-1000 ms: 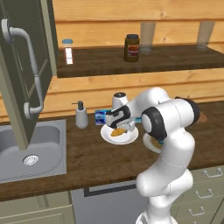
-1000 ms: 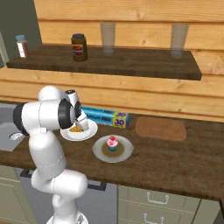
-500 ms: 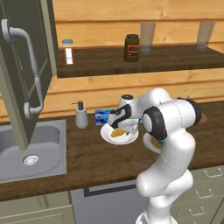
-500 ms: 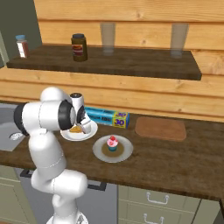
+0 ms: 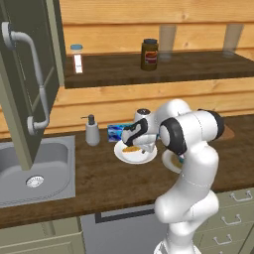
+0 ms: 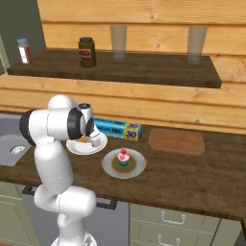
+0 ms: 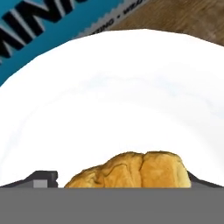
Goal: From the different types of pastries on the counter, select a croissant and place it on the cutting board. Then retrieve a jar of jam from the cabinet and place it alongside the croissant on the cutting board.
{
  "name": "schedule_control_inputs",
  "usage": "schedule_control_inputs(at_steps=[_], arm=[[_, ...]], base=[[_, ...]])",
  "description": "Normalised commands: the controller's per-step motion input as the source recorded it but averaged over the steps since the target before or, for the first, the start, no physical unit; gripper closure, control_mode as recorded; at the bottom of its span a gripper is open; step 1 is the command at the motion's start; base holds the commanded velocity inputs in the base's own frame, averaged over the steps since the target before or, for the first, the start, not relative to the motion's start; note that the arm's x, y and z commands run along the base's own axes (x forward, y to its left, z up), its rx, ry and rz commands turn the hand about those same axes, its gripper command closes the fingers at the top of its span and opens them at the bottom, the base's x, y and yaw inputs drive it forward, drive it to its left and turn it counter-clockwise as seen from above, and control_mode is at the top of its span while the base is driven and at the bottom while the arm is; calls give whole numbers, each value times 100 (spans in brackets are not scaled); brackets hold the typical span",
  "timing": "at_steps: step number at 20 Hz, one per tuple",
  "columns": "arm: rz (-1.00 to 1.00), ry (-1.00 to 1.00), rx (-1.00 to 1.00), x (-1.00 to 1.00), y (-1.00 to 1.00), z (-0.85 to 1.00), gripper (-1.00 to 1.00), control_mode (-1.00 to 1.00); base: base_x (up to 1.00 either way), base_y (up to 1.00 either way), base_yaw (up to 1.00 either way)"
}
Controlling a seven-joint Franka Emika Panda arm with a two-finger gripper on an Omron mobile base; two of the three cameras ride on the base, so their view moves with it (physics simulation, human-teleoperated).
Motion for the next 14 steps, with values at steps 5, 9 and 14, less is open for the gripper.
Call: schedule_control_inputs(at_steps=[5,9,14], arm=[[-1,-10,6,-48,-8,8,100,-100],[-9,-6,11,-63,-59,53,100,-100],[-10,-1,8,-48,-72,91,100,-100]], base=[[0,0,0],[0,0,0],[0,0,0]])
